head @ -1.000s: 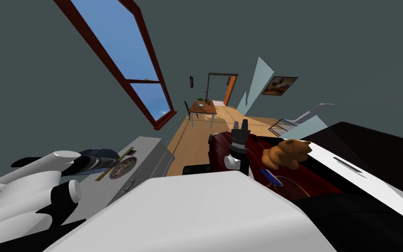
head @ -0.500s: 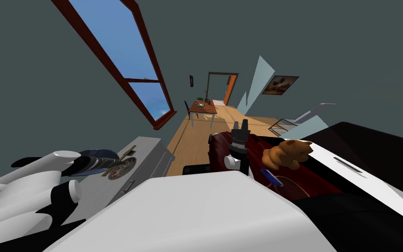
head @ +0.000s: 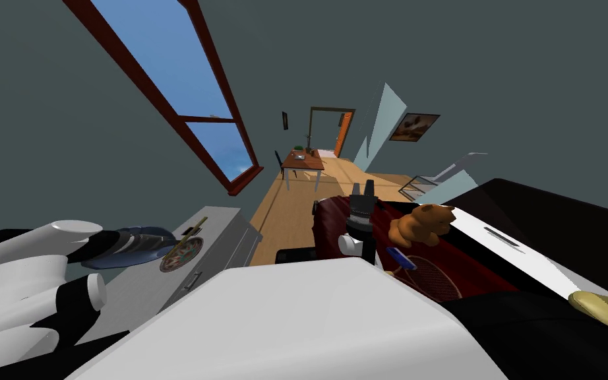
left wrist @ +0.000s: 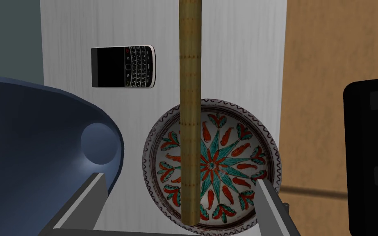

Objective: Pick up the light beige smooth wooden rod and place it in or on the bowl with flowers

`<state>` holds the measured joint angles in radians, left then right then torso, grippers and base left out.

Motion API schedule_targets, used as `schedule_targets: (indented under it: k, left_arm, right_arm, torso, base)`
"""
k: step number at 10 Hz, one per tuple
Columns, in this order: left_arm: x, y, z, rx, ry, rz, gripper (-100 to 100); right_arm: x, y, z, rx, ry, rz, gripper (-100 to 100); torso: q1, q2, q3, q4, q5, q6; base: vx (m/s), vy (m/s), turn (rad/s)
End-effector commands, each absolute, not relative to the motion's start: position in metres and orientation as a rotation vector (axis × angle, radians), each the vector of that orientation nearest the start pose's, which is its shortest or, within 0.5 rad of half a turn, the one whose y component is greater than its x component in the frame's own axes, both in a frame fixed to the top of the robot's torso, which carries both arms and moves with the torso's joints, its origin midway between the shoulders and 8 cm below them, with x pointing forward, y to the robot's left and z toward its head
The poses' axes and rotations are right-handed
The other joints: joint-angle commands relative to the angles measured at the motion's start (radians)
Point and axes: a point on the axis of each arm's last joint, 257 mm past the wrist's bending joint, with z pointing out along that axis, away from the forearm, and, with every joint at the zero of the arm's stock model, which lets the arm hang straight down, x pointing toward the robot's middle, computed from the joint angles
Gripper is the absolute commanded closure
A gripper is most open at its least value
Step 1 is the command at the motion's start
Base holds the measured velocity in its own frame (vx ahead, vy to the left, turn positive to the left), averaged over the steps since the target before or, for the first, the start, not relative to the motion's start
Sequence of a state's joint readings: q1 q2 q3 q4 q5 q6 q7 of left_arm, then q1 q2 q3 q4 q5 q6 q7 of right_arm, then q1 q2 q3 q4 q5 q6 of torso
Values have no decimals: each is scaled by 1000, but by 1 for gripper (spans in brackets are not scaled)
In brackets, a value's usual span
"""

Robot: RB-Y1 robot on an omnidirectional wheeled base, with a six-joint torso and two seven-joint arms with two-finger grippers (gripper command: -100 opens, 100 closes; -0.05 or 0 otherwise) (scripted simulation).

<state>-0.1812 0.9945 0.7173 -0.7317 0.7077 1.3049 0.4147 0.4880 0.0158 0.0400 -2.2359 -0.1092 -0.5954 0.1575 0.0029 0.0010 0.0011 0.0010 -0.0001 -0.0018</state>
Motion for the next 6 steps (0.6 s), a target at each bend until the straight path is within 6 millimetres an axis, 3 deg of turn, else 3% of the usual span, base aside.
schedule_targets:
  k: [1,2,3,6]
  left_arm:
    - [269,731,-282,-2903,202,-439,-100]
    - [270,728,-288,-2900,214,-441,-100]
    - [270,728,-287,-2903,209,-440,0]
    - [270,728,-287,-2903,209,-439,0]
  right_arm:
    - [337,-281,26,643,525,1273,0]
    - [337,-281,26,643,525,1273,0]
    - [337,-281,26,643,525,1273,0]
    - [336,-281,26,643,525,1273,0]
  torso:
    - [0,0,0,0,0,0]
    - [0,0,0,0,0,0]
    - [1,-2,-1,0,1,-1]
    - [1,-5,-3,-1,1,0]
  base:
    - [-81,-5,-101]
    - [-38,1,-19]
    - [-7,-1,4]
    - [0,0,0]
